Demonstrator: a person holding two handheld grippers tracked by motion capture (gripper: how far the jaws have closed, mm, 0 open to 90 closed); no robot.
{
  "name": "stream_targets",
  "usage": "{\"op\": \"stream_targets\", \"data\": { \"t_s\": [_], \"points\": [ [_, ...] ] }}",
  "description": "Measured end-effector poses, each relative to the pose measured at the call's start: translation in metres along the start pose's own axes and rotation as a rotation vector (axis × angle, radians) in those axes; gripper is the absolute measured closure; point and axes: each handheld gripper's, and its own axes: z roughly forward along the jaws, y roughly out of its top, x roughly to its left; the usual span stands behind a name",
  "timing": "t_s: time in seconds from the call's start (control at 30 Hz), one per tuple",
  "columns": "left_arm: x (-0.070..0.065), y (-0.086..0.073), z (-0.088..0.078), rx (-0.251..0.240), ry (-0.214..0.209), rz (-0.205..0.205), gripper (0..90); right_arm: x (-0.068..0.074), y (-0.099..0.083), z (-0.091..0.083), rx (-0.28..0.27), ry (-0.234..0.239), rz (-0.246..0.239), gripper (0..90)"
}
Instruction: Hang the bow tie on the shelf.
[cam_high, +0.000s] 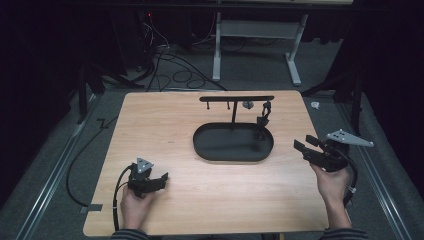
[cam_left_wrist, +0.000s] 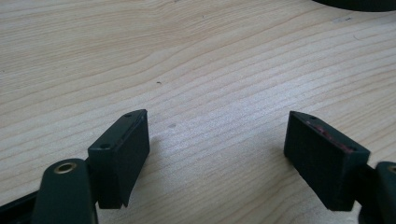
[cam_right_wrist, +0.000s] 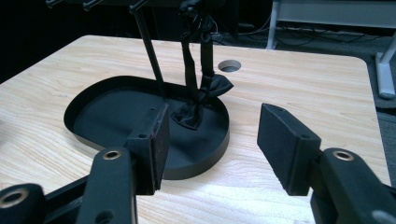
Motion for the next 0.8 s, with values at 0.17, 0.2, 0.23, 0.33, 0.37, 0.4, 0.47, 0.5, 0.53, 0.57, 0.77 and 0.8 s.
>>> {"op": "stream_targets", "data": {
  "t_s": [0.17, 0.2, 0.23, 0.33, 0.37, 0.4, 0.47, 0.5, 0.53, 0.57, 0.77, 0.8],
  "points": [
    [0.000, 0.000, 0.000, 0.002, 0.000, 0.000, 22.8, 0.001, -0.005, -0.001, -0.014, -0.006, 0.008, 44.9],
    [0.000, 0.000, 0.000, 0.002, 0.000, 0.001, 22.8, 0.002, -0.008, -0.002, -0.016, -0.006, 0.012, 44.8],
    [0.000, 0.000, 0.000, 0.002, 0.000, 0.001, 22.8, 0.002, -0.008, -0.002, -0.016, -0.006, 0.012, 44.8],
    [0.000, 0.000, 0.000, 0.002, 0.001, 0.003, 22.7, 0.005, -0.013, 0.000, -0.015, -0.003, 0.011, 44.5],
    [0.000, 0.000, 0.000, 0.002, 0.001, 0.003, 22.6, 0.005, -0.013, 0.000, -0.015, -0.003, 0.011, 44.5],
    [0.000, 0.000, 0.000, 0.002, 0.001, 0.003, 22.6, 0.005, -0.014, 0.000, -0.016, -0.002, 0.010, 44.5],
    [0.000, 0.000, 0.000, 0.002, 0.001, 0.002, 22.7, 0.007, -0.018, 0.002, -0.015, 0.005, 0.016, 44.2],
    [0.000, 0.000, 0.000, 0.002, 0.001, 0.002, 22.7, 0.007, -0.018, 0.002, -0.015, 0.005, 0.016, 44.2],
    [0.000, 0.000, 0.000, 0.002, 0.001, 0.003, 22.7, 0.007, -0.019, 0.003, -0.015, 0.005, 0.017, 44.1],
    [0.000, 0.000, 0.000, 0.002, 0.001, 0.003, 22.6, 0.008, -0.020, 0.003, -0.018, 0.005, 0.012, 43.9],
    [0.000, 0.000, 0.000, 0.002, 0.001, 0.003, 22.6, 0.013, -0.024, 0.006, -0.025, 0.010, 0.005, 43.5],
    [0.000, 0.000, 0.000, 0.002, 0.001, 0.003, 22.6, 0.013, -0.024, 0.006, -0.025, 0.010, 0.005, 43.5]
  ]
}}
